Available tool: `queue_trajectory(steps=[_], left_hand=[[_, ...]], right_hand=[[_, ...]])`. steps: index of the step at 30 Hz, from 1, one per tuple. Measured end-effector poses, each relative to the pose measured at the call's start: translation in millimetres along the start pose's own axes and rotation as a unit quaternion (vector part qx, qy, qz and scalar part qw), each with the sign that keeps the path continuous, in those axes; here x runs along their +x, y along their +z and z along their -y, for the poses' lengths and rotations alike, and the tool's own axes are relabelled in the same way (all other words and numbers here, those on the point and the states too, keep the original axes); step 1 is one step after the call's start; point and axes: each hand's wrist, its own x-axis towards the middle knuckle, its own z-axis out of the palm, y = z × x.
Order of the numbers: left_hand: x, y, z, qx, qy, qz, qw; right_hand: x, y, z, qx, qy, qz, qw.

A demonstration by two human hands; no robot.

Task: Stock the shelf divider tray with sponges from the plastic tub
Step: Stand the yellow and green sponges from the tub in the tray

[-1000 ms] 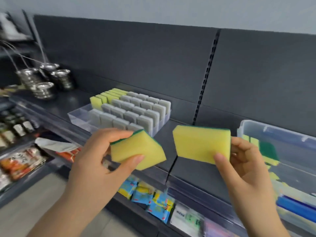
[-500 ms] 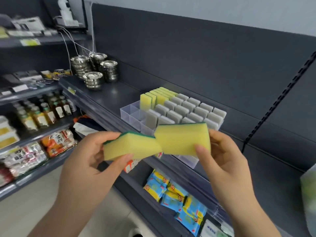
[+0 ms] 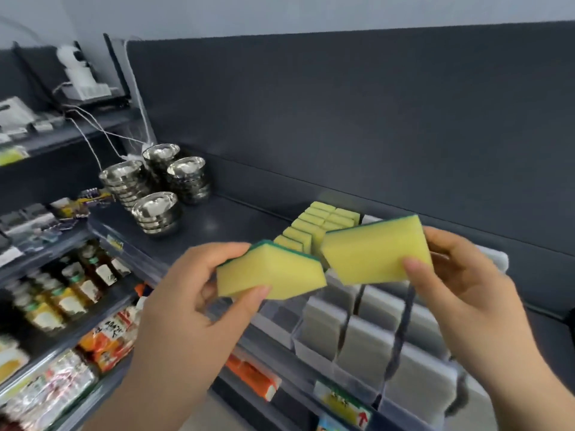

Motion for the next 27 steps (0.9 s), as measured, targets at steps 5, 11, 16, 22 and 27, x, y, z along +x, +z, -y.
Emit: queue_trajectory(steps=[5, 11, 16, 22, 27], left_hand=[[48, 24, 37, -0.037, 0.027, 0.01, 0.999], [87, 34, 84, -0.105, 0.023, 0.047, 0.993], [126, 35, 126, -0.139, 0.055, 0.081, 0.985], [179, 26, 168, -0.182, 0.103, 0.139, 0.968], [201, 28, 196, -0.214, 0.124, 0.171, 0.954]], right_hand=[[47, 23, -10, -0.06, 0.013, 0.009, 0.998], [70, 48, -22, -0.101, 0.045, -0.013, 0.994], [80, 79, -20, -0.111, 0.048, -0.064, 0.991], [87, 122, -11, -0.164, 0.064, -0.13, 0.976], [85, 148, -12, -0.254, 0.075, -0.167, 0.95]])
